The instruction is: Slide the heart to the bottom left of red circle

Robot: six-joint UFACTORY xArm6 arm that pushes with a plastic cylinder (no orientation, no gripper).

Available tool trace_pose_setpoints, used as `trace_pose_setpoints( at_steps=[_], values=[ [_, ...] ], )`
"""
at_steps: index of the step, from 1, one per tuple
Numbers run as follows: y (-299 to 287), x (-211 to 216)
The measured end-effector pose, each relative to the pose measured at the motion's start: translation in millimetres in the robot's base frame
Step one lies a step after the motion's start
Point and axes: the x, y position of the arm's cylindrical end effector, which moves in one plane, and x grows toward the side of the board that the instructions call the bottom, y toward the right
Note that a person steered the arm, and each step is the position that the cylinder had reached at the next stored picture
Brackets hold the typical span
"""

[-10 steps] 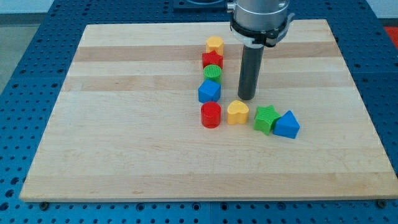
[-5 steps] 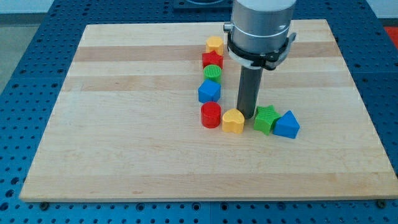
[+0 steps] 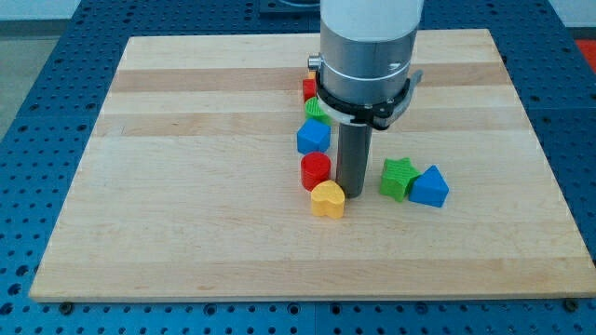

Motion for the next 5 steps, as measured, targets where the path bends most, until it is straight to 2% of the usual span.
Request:
trace_pose_setpoints(
  at_steps=[2,5],
  values=[
    [12.9,26.7],
    [-11.6,26.7]
  ],
)
